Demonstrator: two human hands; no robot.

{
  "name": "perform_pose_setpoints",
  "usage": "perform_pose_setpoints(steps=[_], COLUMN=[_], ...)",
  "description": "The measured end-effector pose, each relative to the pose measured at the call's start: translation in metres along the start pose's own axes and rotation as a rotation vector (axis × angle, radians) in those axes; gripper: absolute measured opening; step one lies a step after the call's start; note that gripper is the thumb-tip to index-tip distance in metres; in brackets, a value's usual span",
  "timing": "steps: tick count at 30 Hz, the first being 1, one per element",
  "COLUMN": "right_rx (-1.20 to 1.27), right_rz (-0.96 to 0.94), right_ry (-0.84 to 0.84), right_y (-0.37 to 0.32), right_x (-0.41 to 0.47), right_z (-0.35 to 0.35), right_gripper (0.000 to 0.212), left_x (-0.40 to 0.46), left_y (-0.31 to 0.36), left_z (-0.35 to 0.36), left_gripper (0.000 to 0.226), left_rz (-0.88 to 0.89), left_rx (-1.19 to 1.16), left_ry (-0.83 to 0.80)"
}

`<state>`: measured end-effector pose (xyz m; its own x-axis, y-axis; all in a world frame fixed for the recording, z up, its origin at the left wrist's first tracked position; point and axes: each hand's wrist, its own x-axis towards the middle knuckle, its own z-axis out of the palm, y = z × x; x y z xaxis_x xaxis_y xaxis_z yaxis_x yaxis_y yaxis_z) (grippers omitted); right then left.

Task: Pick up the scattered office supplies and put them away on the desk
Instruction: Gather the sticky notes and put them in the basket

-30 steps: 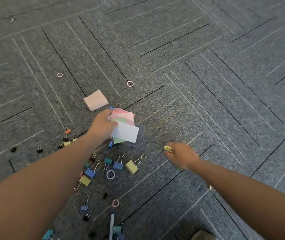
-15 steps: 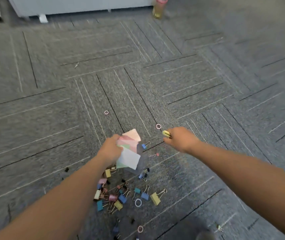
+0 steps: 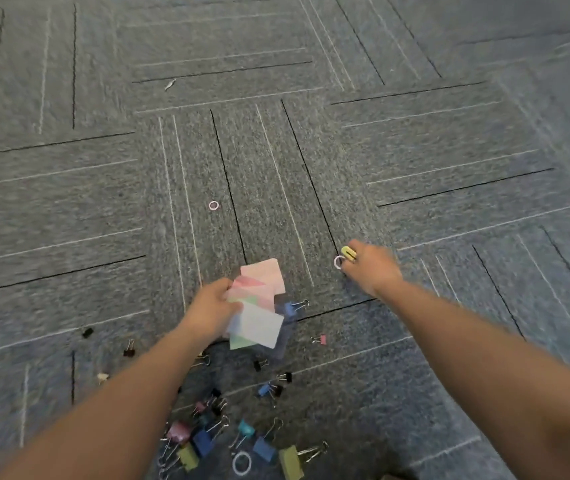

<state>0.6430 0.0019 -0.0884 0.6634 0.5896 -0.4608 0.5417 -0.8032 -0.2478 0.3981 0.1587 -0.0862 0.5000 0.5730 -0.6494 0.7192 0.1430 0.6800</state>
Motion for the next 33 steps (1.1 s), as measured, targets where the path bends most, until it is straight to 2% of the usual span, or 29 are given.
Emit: perform_pose_setpoints(steps=[2, 5, 8, 12, 15, 19, 23, 26, 28, 33], right_rx=[0.096, 0.139, 0.144, 0.072, 0.179, 0.349, 0.390, 0.250, 0.098, -0.071], right_rz=[0.001, 0.003, 0.006, -0.020, -0.026, 0.021, -0.083, -0.206, -0.289, -0.402], right_ry=[-0.023, -0.034, -0.064, -0.138, -0.047, 0.034, -0.059, -0.161, -0.137, -0.020], right_y=[0.006, 0.008, 0.008, 0.007, -0.001, -0.026, -0.075, -0.128, -0.162, -0.219], right_x=[0.009, 0.019, 0.029, 0.032, 0.025, 0.026, 0.050, 0.069, 0.083, 0.115], right_z=[0.009, 0.020, 0.028, 0.027, 0.027, 0.022, 0.013, 0.014, 0.015, 0.025], right_gripper=[0.024, 0.024, 0.022, 0.022, 0.034, 0.045, 0.032, 0.017, 0.018, 0.026], left_x=[0.003, 0.017, 0.037, 0.051, 0.056, 0.051, 0.031, 0.015, 0.007, -0.013], left_y=[-0.003, 0.004, 0.013, 0.022, 0.022, 0.013, -0.006, -0.022, -0.034, -0.063], left_z=[0.004, 0.009, 0.021, 0.039, 0.043, 0.034, 0.005, -0.030, -0.055, -0.093], left_gripper=[0.022, 0.024, 0.025, 0.031, 0.030, 0.019, 0.019, 0.043, 0.052, 0.040], left_rz=[-0.012, 0.035, 0.081, 0.034, 0.012, -0.008, -0.058, -0.071, -0.091, -0.118], left_rx=[-0.056, -0.043, 0.056, 0.211, 0.315, 0.085, -0.272, -0.454, -0.528, -0.578], left_ry=[0.047, 0.110, 0.136, 0.145, 0.122, 0.141, 0.310, 0.446, 0.526, 0.619])
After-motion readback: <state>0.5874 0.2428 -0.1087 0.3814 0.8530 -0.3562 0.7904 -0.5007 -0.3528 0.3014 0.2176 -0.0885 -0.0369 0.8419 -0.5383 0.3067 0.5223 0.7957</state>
